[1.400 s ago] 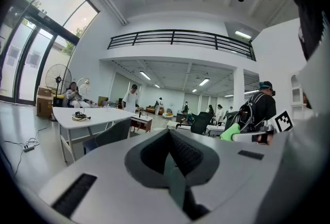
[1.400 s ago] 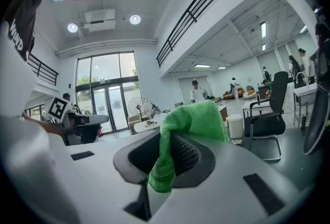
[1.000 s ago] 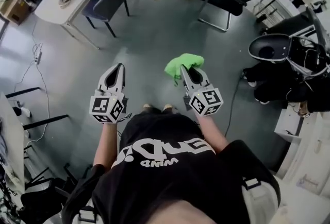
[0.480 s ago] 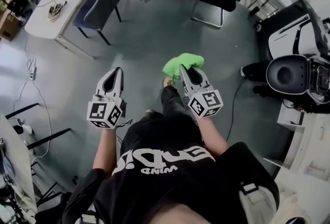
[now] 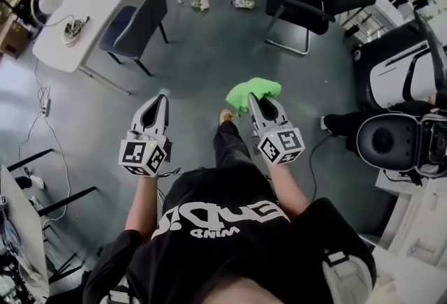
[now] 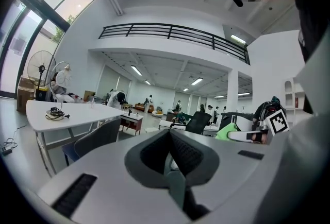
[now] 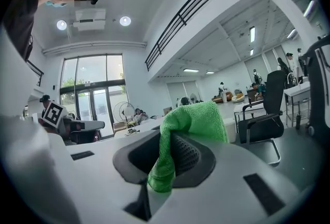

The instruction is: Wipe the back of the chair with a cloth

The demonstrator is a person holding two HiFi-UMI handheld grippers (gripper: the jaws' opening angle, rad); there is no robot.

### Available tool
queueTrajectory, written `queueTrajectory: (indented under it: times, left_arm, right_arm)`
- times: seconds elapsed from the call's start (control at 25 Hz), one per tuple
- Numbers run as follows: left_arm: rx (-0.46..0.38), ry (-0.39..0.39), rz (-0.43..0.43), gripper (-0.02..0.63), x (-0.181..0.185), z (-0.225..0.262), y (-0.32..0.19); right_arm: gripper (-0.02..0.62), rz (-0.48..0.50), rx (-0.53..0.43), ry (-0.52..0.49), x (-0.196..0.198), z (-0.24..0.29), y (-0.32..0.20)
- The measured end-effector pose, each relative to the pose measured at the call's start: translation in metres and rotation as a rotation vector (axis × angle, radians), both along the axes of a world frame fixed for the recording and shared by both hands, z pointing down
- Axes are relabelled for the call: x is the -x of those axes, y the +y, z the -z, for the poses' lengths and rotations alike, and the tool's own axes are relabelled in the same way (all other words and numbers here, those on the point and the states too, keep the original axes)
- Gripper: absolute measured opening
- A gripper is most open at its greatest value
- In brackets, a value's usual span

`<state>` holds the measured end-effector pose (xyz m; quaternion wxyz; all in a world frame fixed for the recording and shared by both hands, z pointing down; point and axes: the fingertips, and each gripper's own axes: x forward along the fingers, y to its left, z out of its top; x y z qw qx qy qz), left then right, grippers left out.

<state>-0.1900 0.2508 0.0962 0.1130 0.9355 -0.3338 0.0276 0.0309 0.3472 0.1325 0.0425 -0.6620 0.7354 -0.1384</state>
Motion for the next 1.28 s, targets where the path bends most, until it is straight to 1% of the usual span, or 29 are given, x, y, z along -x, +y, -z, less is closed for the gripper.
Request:
queueTrajectory:
  times: [0.24, 0.48, 0.6, 0.72, 0.92, 1.28]
  left_arm:
    - [-0.004, 0.000, 0.048, -0.001, -0.047, 0.010, -0.079]
    - [-0.007, 0.001, 0.109, -0.002, -0.102, 0.019, -0.154]
    - [-0.012, 0.003, 0.131, 0.000, -0.129, 0.020, -0.181]
    - [-0.023, 0.009, 0.140, 0.000, -0.151, 0.023, -0.201]
    - [-0.022, -0.011, 0.149, -0.002, -0.168, 0.020, -0.230]
    - [-0.029, -0.017, 0.134, -0.001, -0.174, 0.012, -0.288]
  right_arm:
    - [0.048, 0.063, -0.001, 0.001, -0.045, 0.007, -0.089]
    - [0.048, 0.115, -0.004, 0.002, -0.105, 0.018, -0.172]
    - [0.048, 0.139, -0.005, -0.002, -0.132, 0.019, -0.202]
    - [0.048, 0.169, -0.015, 0.006, -0.147, 0.021, -0.228]
    - [0.048, 0.201, -0.016, 0.010, -0.156, 0.018, -0.264]
    - [0.048, 0.172, -0.017, 0.008, -0.168, 0.008, -0.314]
